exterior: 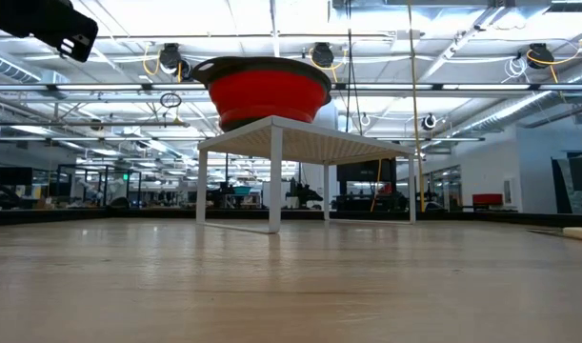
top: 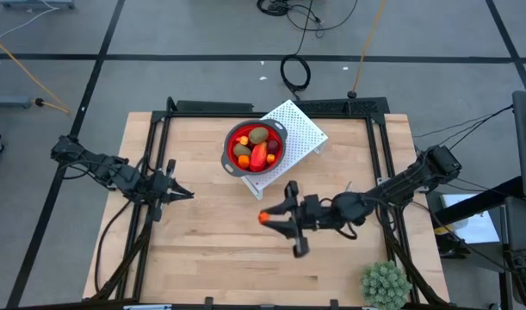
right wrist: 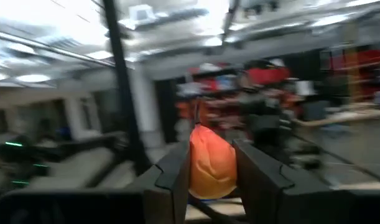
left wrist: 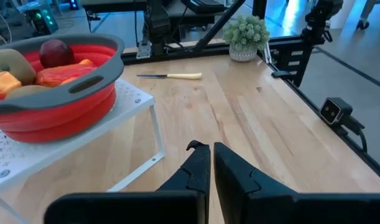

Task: Pick & Place Fruit
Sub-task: Put the peach into the red strainer bowl on the shelf

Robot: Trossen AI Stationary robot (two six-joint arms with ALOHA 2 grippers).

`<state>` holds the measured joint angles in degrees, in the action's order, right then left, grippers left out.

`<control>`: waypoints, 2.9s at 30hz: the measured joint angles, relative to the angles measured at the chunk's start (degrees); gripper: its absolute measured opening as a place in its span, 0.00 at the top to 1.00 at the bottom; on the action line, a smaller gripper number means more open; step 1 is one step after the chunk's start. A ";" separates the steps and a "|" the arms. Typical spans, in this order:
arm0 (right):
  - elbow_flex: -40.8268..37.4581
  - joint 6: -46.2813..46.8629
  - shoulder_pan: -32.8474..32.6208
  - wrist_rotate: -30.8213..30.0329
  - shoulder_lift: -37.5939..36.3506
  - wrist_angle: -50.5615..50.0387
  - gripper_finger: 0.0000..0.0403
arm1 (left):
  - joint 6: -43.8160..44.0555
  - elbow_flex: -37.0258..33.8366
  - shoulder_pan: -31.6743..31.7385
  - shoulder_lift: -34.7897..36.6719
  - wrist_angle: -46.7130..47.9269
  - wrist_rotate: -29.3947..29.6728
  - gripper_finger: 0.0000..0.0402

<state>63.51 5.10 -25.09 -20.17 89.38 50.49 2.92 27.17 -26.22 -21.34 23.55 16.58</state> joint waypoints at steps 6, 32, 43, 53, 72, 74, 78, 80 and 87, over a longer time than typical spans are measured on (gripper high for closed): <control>0.00 -5.65 1.49 -10.20 0.00 -3.25 0.74 | 0.23 0.01 0.00 -0.02 -0.42 0.01 0.95; 0.02 -19.16 24.15 -3.13 0.00 -18.03 0.74 | 4.73 0.02 0.16 -0.02 -8.69 0.86 0.95; 0.09 -11.81 27.96 3.84 -0.02 -22.28 0.74 | 4.68 0.01 8.73 0.00 -8.29 -1.88 0.95; 0.09 -8.29 28.11 3.98 -0.02 -24.90 0.74 | 5.09 0.01 20.21 0.11 -4.31 -14.79 0.95; 0.50 -2.82 27.81 5.43 -3.63 -35.14 0.74 | 4.41 -6.48 23.10 11.04 -4.20 -19.60 0.95; 0.50 -2.77 27.64 5.42 -3.63 -35.12 0.74 | 4.92 -8.90 23.08 13.05 -6.69 -19.56 0.95; 0.50 -2.68 27.64 5.48 -3.96 -35.08 0.74 | 5.06 -11.93 23.09 16.89 -7.79 -19.56 0.95; 0.50 -2.05 27.64 5.49 -3.96 -35.75 0.74 | 5.09 -12.84 23.08 18.52 -7.87 -19.56 0.95; 0.49 0.23 27.62 8.40 -3.87 -38.41 0.74 | 5.79 -17.19 23.09 21.00 -10.18 -19.56 0.95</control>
<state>64.00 5.33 2.52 -11.77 85.52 12.08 8.71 9.98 -3.12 -0.35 13.38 -2.98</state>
